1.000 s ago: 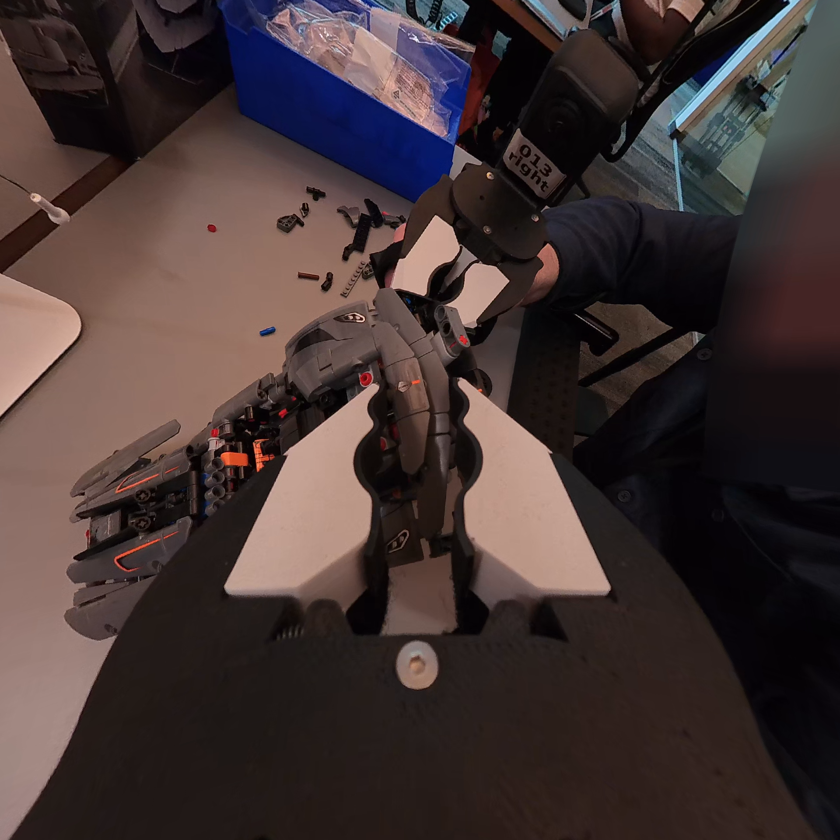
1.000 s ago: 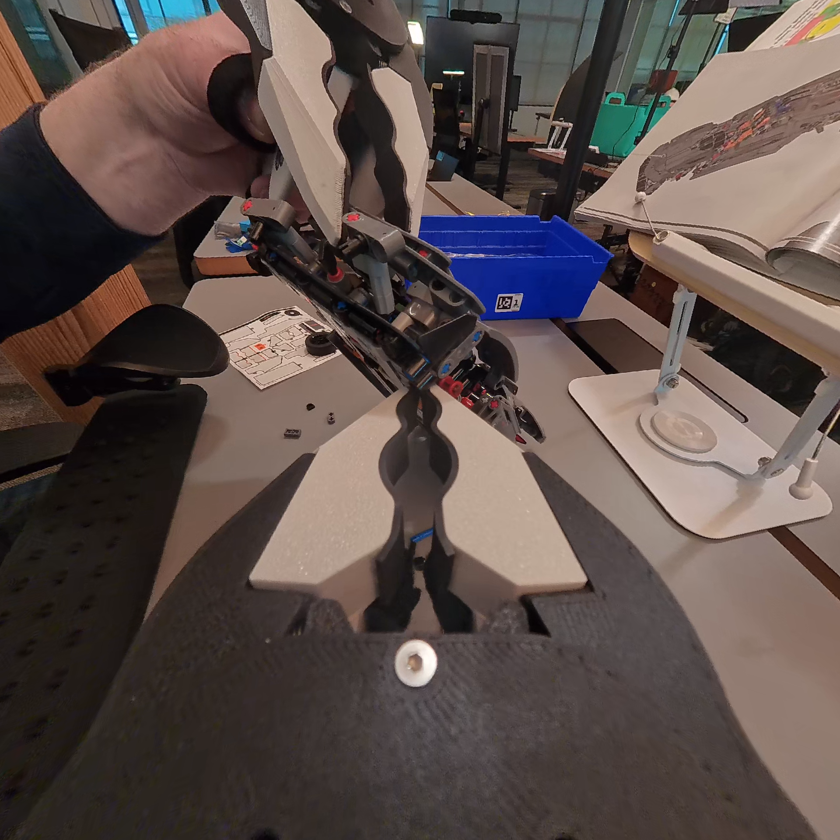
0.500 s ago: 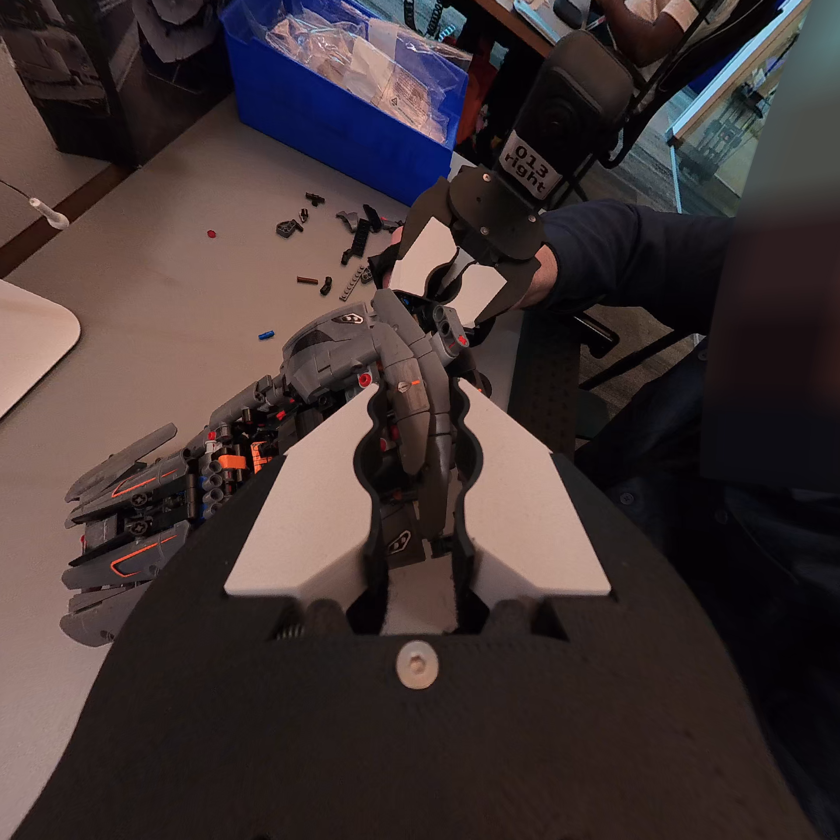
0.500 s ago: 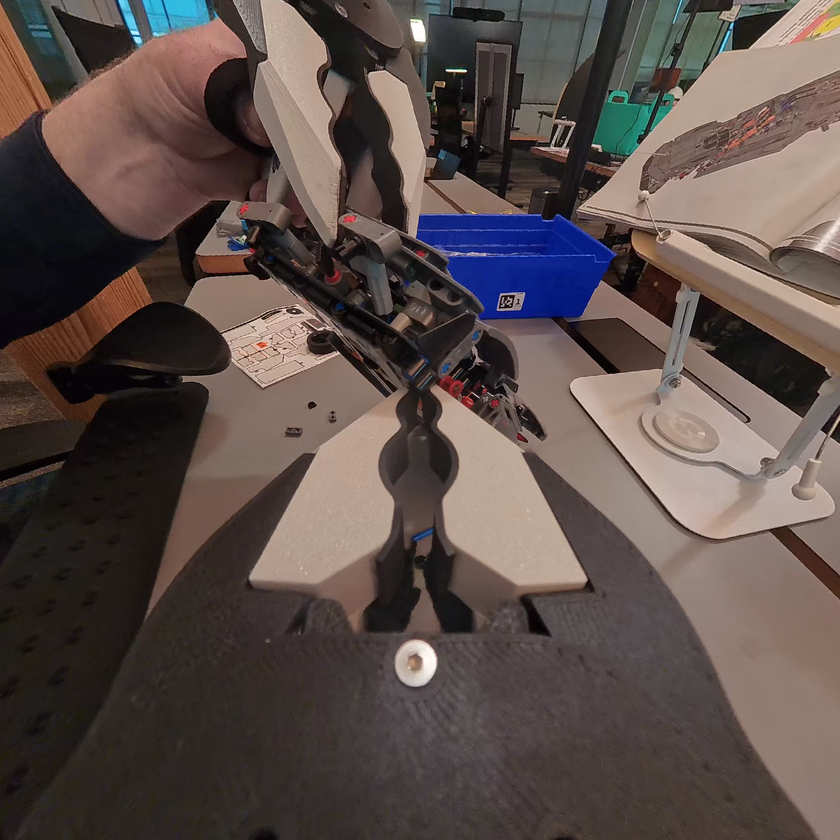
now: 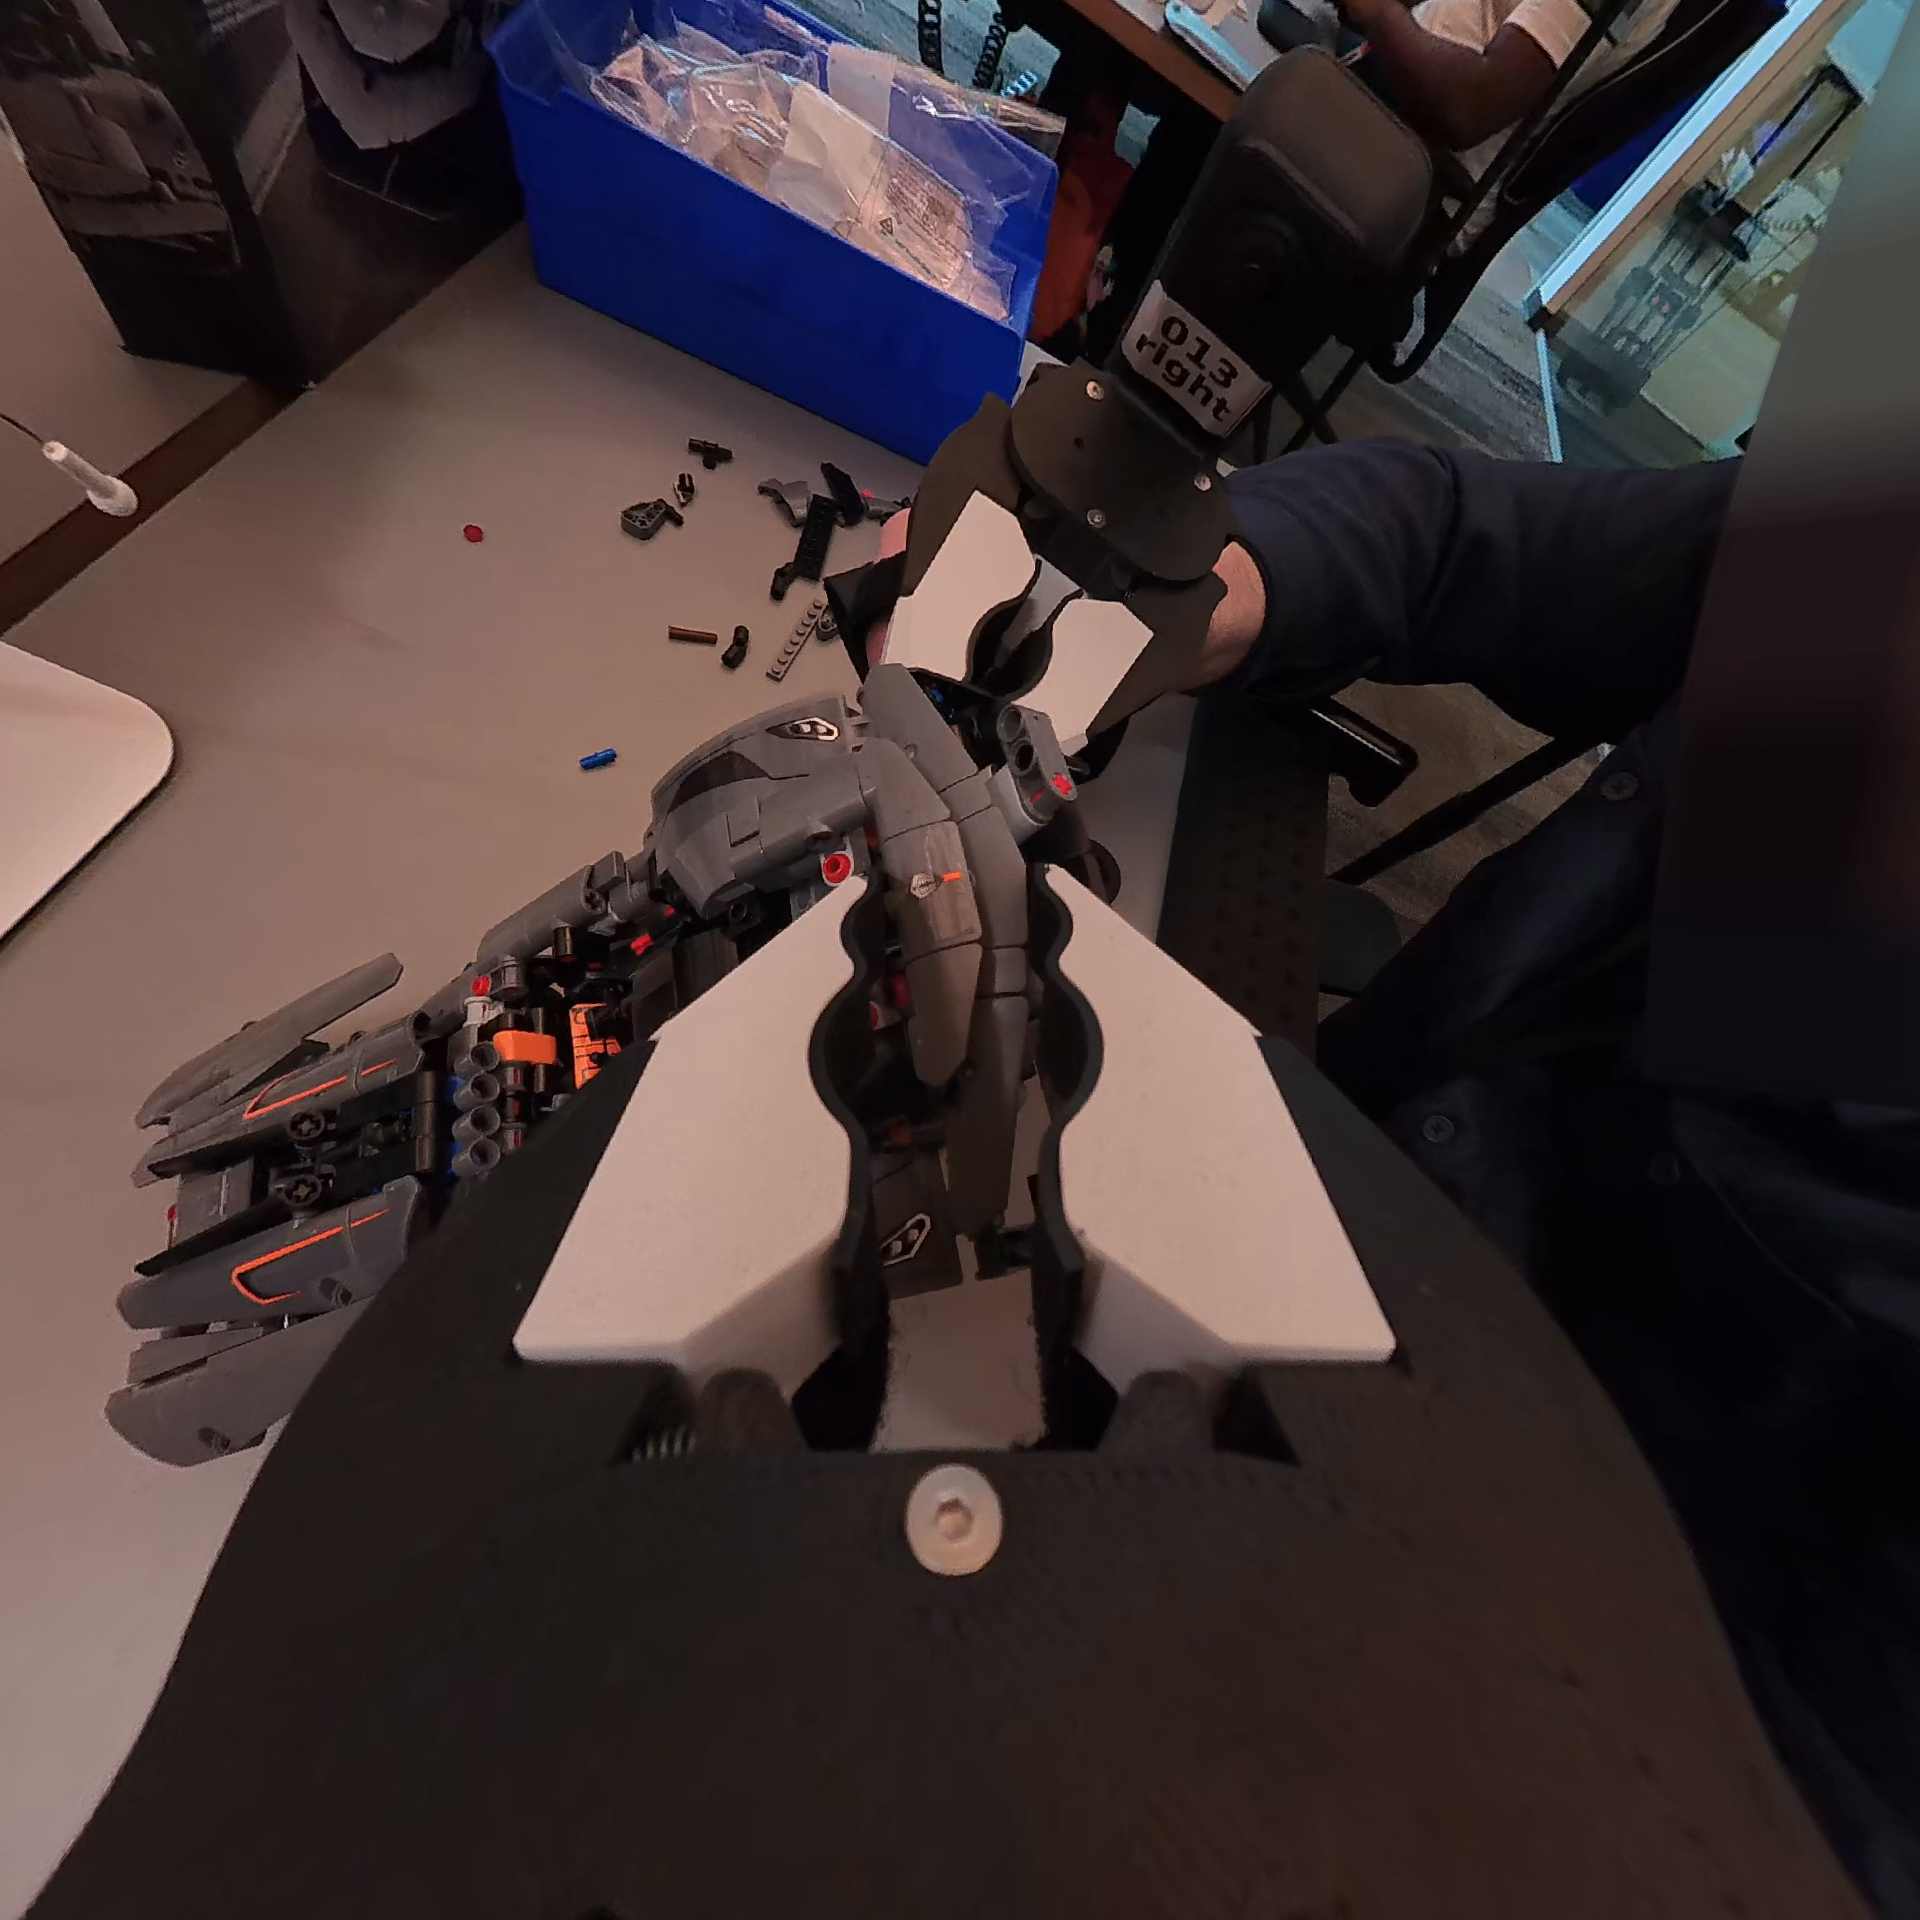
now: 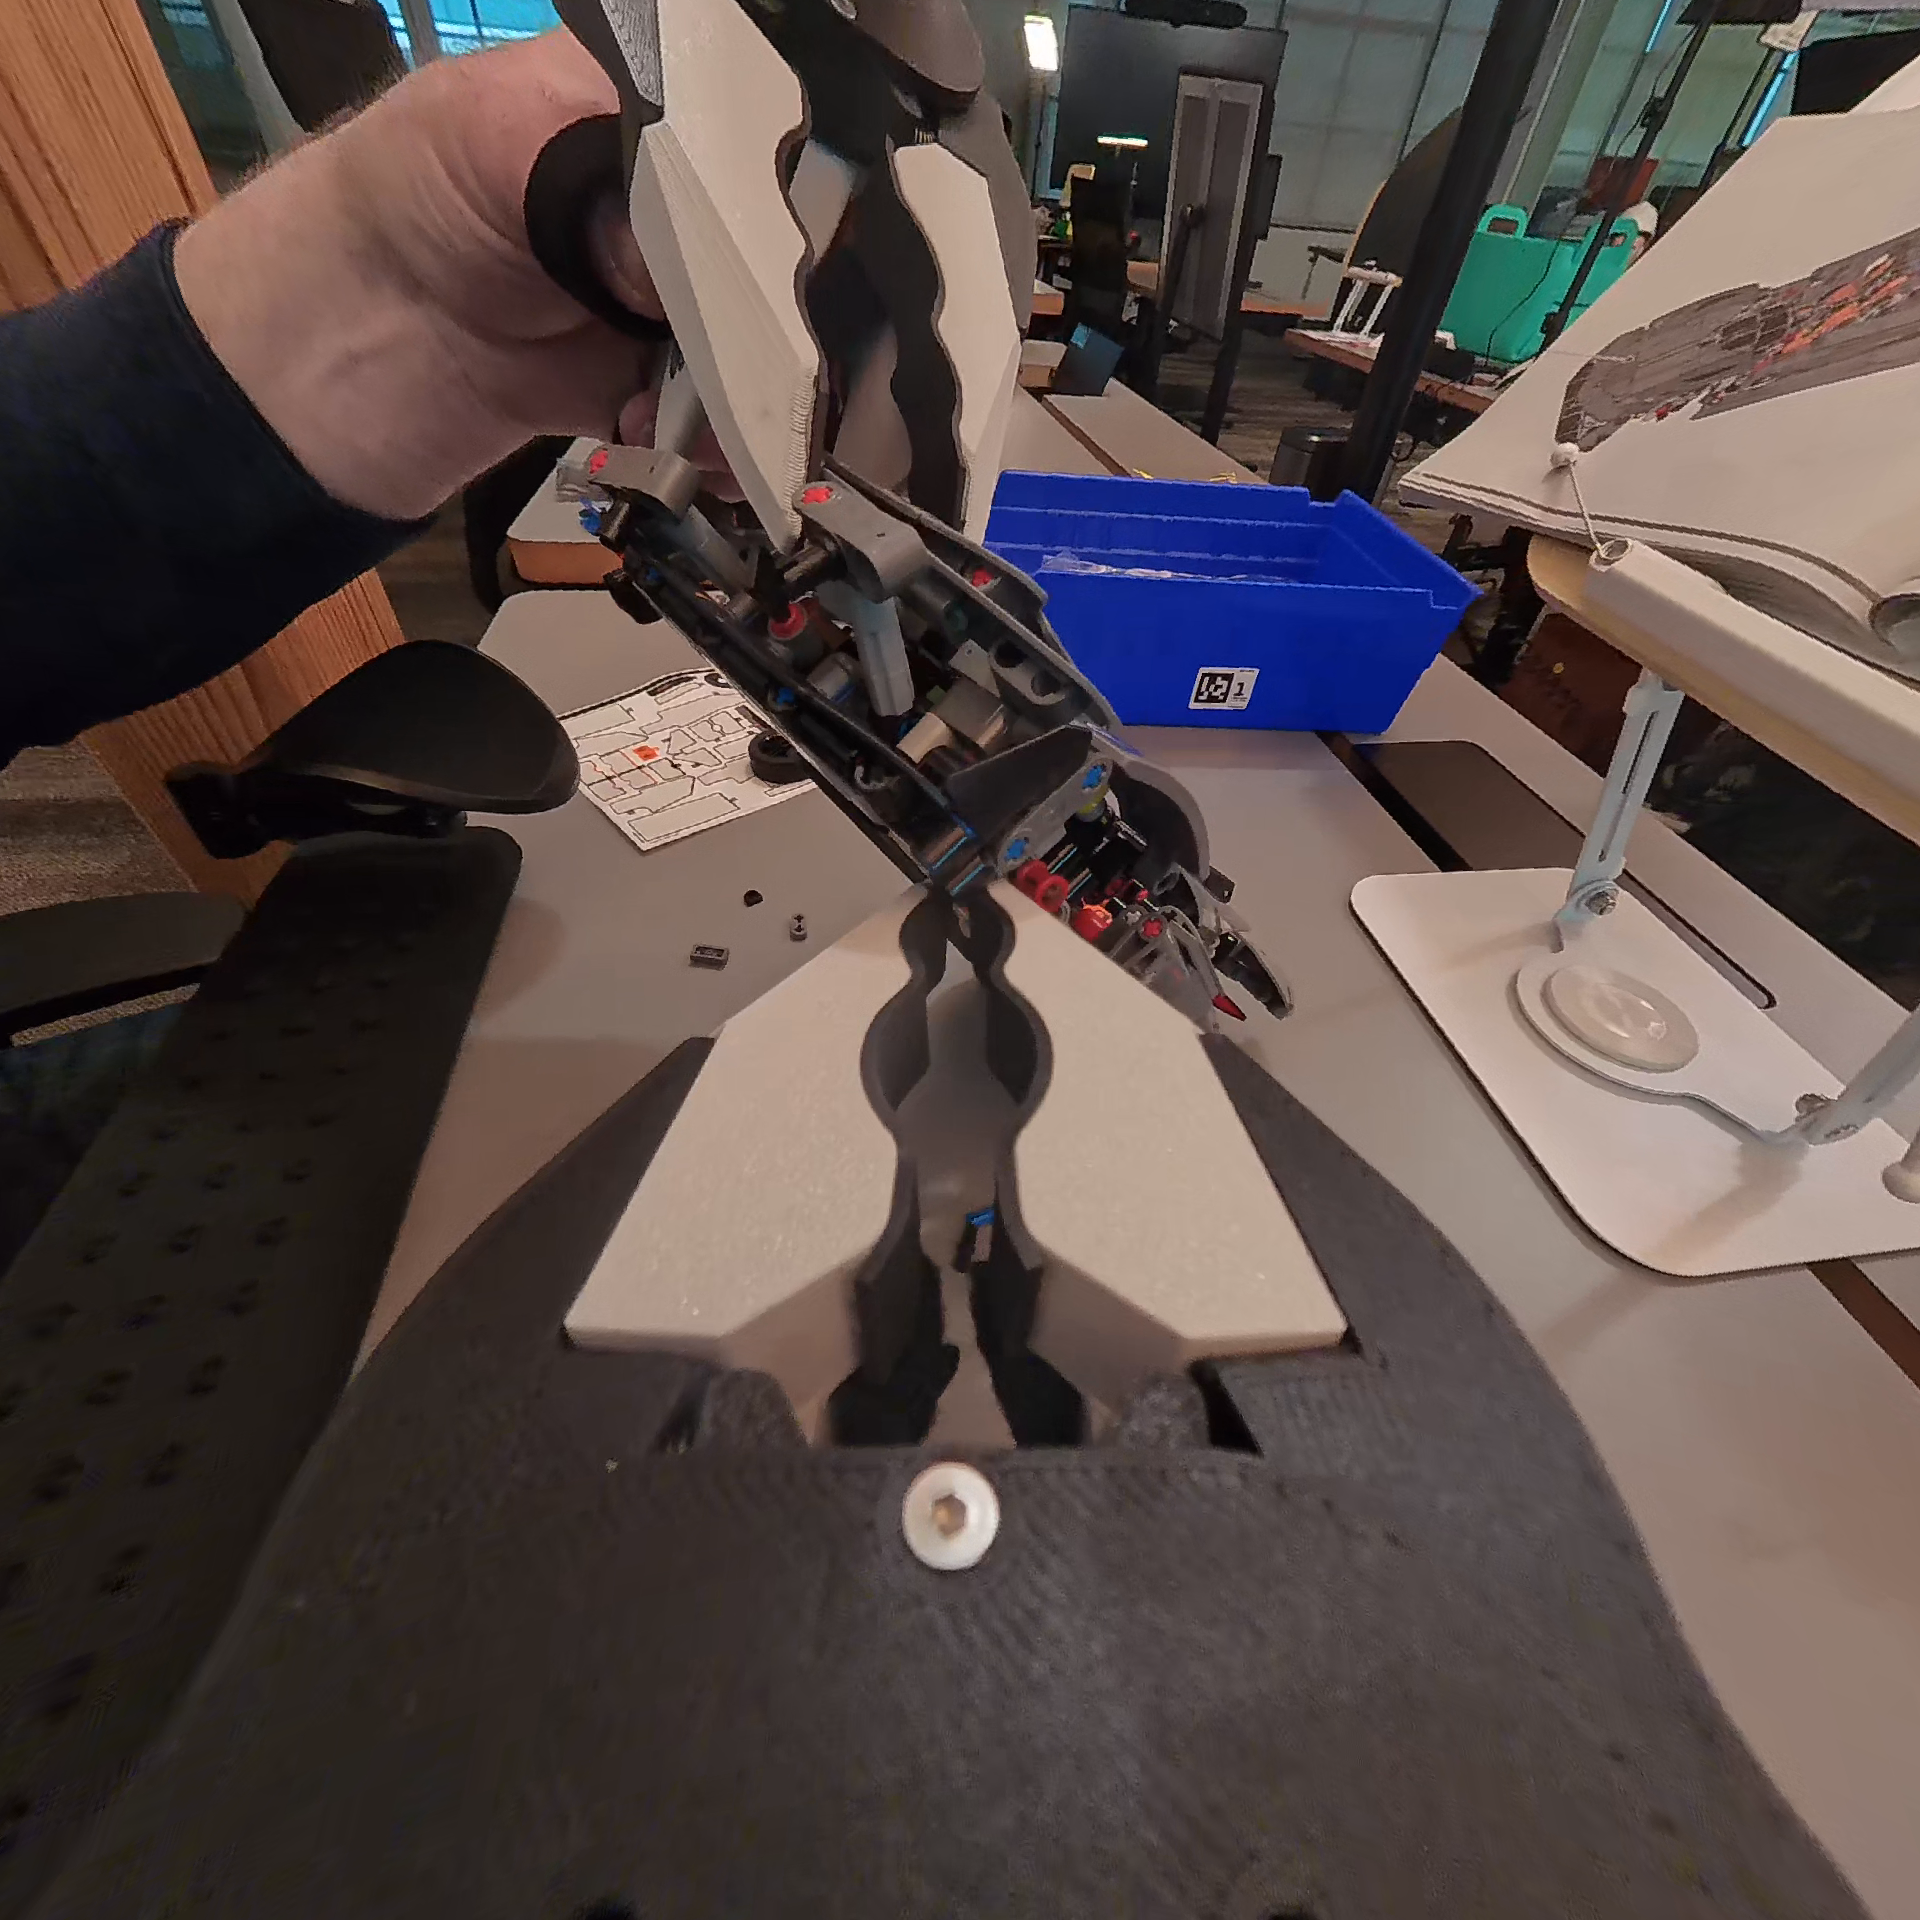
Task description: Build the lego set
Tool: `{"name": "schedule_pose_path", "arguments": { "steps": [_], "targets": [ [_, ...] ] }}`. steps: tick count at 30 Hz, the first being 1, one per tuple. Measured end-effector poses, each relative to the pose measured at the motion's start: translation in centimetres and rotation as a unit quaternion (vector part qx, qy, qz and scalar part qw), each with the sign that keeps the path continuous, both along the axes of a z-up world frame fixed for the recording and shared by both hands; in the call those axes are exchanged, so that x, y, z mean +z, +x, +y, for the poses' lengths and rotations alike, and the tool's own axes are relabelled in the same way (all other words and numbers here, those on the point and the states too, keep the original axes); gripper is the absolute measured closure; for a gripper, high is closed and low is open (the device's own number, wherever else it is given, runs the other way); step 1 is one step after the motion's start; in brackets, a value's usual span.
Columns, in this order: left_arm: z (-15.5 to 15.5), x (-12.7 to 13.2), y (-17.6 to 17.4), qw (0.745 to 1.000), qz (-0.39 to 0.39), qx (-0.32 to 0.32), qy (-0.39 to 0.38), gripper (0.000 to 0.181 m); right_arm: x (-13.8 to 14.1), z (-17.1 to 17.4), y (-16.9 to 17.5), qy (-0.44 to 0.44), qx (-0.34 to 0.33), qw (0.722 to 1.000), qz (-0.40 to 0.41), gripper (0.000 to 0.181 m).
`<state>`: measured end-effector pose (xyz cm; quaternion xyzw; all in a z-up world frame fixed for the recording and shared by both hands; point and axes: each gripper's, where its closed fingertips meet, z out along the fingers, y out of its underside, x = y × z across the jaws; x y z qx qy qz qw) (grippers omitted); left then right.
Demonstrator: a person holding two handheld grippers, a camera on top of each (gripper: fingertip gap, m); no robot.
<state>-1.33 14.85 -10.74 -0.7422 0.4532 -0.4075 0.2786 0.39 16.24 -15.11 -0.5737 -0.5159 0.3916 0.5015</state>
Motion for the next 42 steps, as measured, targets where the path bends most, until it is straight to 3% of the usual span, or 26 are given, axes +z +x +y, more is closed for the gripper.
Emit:
{"name": "schedule_pose_path", "arguments": {
  "steps": [27, 42],
  "targets": [
    [-2.3, -1.1, -1.2, 0.999, -0.005, -0.038, 0.0, 0.157, -1.3, -2.5, -1.2, 0.093, 0.022, 0.994, -0.052, 0.174],
    [-2.1, -2.2, -1.1, 0.999, -0.007, -0.035, 0.031, 0.157, -2.7, -1.9, -1.2, 0.087, 0.018, 0.992, -0.084, 0.173]
  ]
}}
